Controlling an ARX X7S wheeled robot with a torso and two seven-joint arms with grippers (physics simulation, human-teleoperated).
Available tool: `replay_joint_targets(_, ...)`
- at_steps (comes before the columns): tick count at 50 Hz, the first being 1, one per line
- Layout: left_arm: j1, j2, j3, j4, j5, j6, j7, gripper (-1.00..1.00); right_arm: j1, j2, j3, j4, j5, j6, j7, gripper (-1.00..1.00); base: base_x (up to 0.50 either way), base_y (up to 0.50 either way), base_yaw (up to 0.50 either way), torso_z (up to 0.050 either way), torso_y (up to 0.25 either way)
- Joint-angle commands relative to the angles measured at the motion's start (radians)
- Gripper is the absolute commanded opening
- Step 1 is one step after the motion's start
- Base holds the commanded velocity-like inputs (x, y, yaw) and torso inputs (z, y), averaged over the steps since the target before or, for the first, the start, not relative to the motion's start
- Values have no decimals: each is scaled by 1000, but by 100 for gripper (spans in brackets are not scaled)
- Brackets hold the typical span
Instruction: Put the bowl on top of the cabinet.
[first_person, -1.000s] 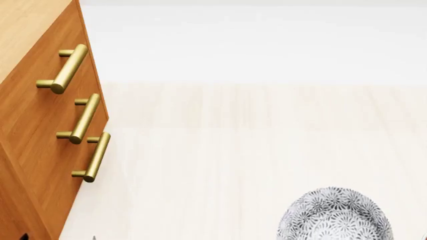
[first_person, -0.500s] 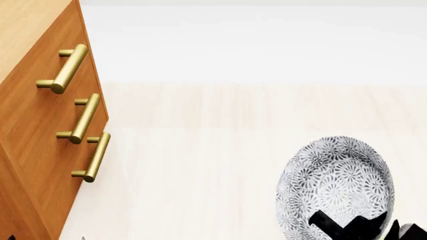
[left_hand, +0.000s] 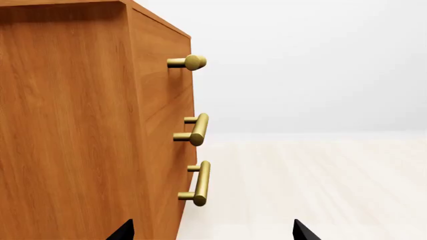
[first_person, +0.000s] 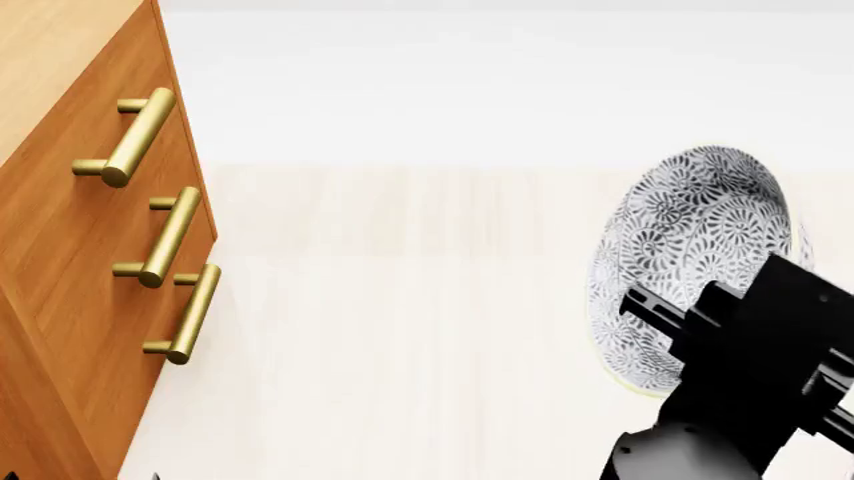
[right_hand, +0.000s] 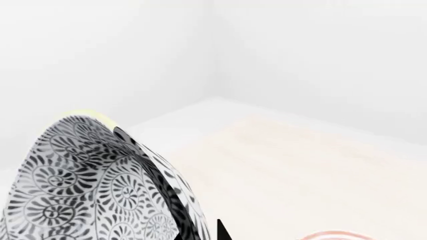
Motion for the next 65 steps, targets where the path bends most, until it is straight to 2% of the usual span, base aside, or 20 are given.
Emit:
replay_joint_targets(1,-4,-2,4,-2,-2,0,-2,100,126,-5,-31,60,-34,79,45,-100,0,0,0,0,0)
replay_joint_targets(12,3,-9,-1,5,-9,5,-6,100,214,-23,-101,120,-69,136,44,-100,0,0,0,0,0)
replay_joint_targets(27,-4,-12,1,-3,-16,5,-6,100,298,-48,-213,227,-164,98,7,-100,0,0,0,0,0)
replay_joint_targets(39,-6,-16,3,-4,-22,4,-6,100,259,-14,-291,137,-214,21,-39,-100,0,0,0,0,0)
replay_joint_targets(49,-5,-19,4,-4,-20,7,-11,100,196,33,-343,44,-208,-105,-160,-100,0,0,0,0,2)
replay_joint_targets(65,-15,-29,30,-5,4,9,-3,100,159,48,-357,67,-187,-199,-251,-100,0,0,0,0,0)
